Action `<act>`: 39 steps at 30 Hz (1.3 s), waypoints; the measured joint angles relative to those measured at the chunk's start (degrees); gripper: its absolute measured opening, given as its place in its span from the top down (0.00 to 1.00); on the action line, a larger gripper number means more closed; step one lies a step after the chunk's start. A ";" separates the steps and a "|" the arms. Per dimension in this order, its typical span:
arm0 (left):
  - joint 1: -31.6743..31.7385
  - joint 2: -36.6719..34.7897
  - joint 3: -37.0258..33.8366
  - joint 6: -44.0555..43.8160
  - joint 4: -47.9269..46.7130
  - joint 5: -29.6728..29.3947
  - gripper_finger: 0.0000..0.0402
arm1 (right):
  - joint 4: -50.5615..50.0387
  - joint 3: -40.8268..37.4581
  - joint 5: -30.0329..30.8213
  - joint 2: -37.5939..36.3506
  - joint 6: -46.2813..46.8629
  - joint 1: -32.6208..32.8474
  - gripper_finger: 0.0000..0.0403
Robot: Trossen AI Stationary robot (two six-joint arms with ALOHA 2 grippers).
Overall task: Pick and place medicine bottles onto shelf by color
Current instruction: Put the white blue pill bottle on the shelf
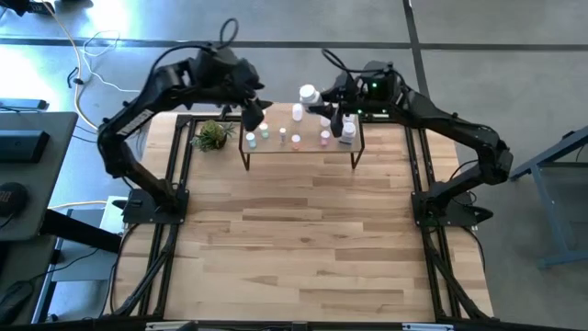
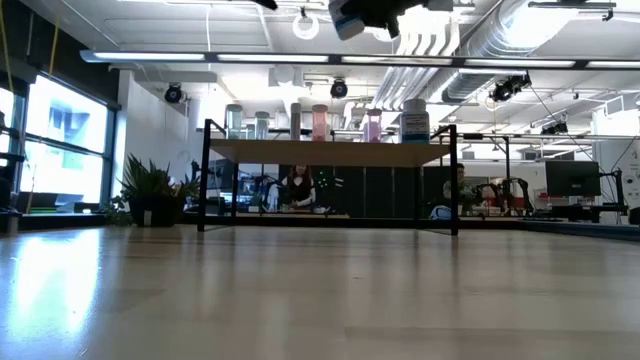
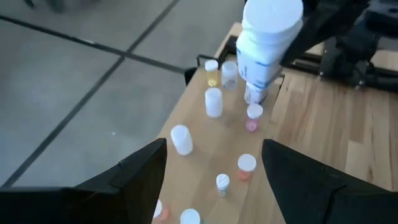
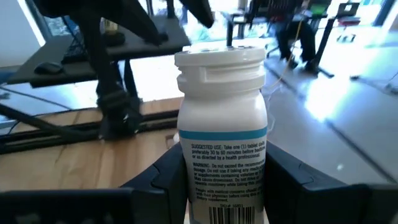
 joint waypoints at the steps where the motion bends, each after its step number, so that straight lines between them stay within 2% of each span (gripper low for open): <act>1: 0.16 -0.61 0.01 -0.01 0.02 0.00 0.37 | 0.77 0.15 0.29 0.00 -0.23 0.00 0.66; 6: 0.25 -2.31 0.01 2.27 1.74 0.07 0.37 | 7.73 0.15 1.30 0.21 -1.79 0.02 0.66; 14: 0.69 -1.83 0.01 10.89 11.23 0.29 0.37 | 15.96 0.15 1.09 2.31 -3.26 0.09 0.66; 20: 1.79 -1.28 0.01 15.38 13.81 2.40 0.37 | 15.40 0.15 -0.90 3.22 -3.27 0.02 0.66; 27: 2.59 0.76 0.01 15.47 13.61 6.47 0.37 | 10.99 0.15 -1.10 3.21 -2.92 0.02 0.66; 39: 4.16 4.70 0.01 18.75 14.10 7.55 0.37 | 7.12 0.15 0.08 3.21 -3.07 -0.04 0.66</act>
